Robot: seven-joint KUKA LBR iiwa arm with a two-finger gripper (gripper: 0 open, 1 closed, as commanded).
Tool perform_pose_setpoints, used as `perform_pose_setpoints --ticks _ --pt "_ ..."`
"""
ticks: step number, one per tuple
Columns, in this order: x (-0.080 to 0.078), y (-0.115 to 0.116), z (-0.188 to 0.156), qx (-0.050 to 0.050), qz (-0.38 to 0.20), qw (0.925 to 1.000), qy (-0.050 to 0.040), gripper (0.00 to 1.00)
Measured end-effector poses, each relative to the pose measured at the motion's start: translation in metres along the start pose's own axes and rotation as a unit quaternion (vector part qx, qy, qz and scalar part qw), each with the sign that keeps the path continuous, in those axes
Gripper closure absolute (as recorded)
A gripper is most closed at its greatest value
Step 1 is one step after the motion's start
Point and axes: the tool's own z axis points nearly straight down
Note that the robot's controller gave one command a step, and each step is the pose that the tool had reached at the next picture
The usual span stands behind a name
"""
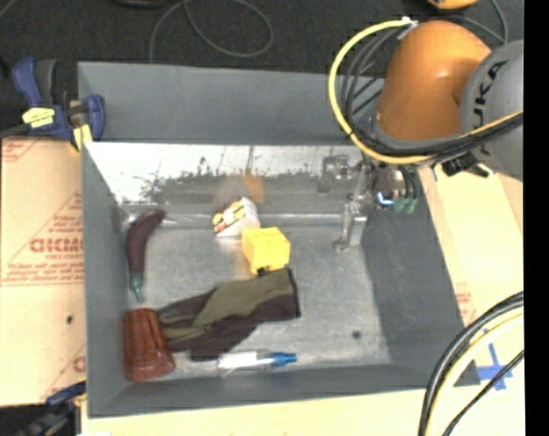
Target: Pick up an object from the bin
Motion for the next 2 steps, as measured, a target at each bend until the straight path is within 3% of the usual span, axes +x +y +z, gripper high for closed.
perform_pose_setpoints --ticks 1,2 --pt "-0.001 0.0 -0.005 0.001 0.0 1.0 -0.004 0.0" --pt "0.006 0.028 0.042 0.0 0.01 0.9999 -0.0066 0.0"
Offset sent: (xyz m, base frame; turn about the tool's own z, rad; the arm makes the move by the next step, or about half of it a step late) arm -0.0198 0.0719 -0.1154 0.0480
